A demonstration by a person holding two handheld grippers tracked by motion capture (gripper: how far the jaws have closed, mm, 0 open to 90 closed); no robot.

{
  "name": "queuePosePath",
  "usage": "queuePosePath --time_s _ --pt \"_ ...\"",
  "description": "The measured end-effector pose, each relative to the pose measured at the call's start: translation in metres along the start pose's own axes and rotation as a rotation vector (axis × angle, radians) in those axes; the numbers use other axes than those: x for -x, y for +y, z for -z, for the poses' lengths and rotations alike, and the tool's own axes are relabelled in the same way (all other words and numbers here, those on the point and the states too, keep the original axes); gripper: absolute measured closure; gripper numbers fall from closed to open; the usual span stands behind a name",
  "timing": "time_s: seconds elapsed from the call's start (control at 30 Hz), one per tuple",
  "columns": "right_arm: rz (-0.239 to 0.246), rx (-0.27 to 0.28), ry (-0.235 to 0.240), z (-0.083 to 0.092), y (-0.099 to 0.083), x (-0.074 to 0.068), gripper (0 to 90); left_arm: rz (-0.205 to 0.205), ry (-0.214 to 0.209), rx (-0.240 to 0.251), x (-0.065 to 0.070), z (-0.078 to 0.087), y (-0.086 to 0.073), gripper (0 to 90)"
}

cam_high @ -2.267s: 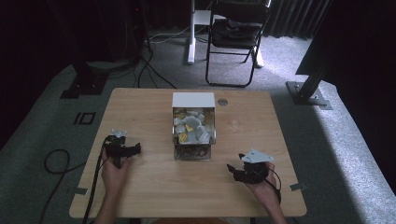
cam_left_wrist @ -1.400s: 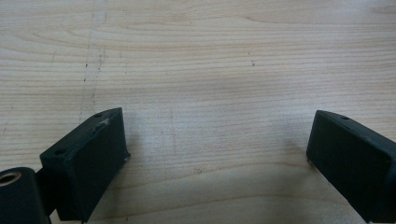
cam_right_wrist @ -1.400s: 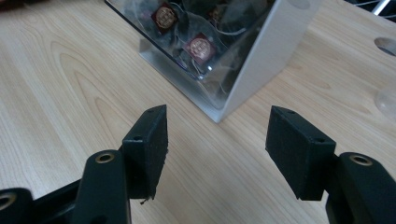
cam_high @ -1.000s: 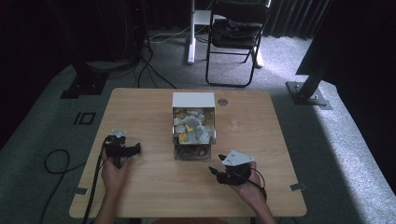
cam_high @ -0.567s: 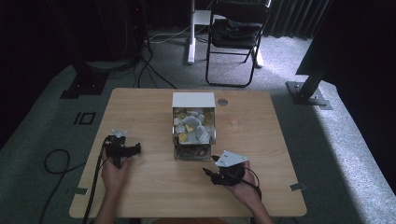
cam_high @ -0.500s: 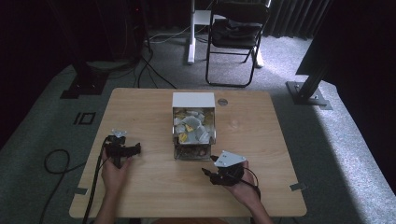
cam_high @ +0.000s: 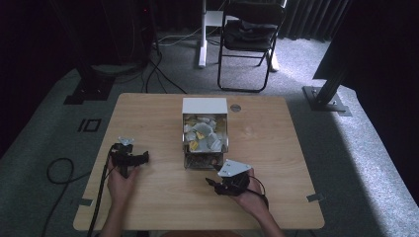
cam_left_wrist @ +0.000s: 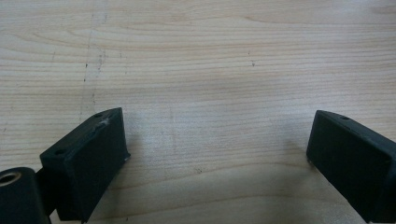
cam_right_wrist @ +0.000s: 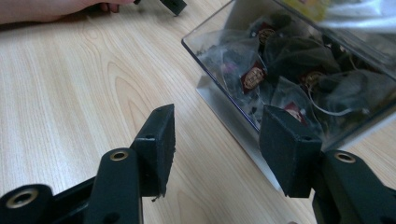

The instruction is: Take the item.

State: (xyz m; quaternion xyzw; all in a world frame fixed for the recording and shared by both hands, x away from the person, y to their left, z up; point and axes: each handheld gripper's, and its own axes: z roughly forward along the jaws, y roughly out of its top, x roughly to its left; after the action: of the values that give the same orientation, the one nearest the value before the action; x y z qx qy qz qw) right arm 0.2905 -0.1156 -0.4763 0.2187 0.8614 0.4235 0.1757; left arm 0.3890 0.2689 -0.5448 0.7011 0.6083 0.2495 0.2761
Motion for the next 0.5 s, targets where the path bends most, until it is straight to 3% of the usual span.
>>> queuePosePath --time_s 0.17,0.5 --pt "0.011 0.002 0.014 -0.006 0.004 -0.002 44.5 0.0 0.0 0.0 0.0 0.0 0.0 5.8" --pt "0.087 -0.004 0.003 -0.021 0.01 -0.007 42.4 0.0 0.0 0.0 0.0 0.0 0.0 5.8"
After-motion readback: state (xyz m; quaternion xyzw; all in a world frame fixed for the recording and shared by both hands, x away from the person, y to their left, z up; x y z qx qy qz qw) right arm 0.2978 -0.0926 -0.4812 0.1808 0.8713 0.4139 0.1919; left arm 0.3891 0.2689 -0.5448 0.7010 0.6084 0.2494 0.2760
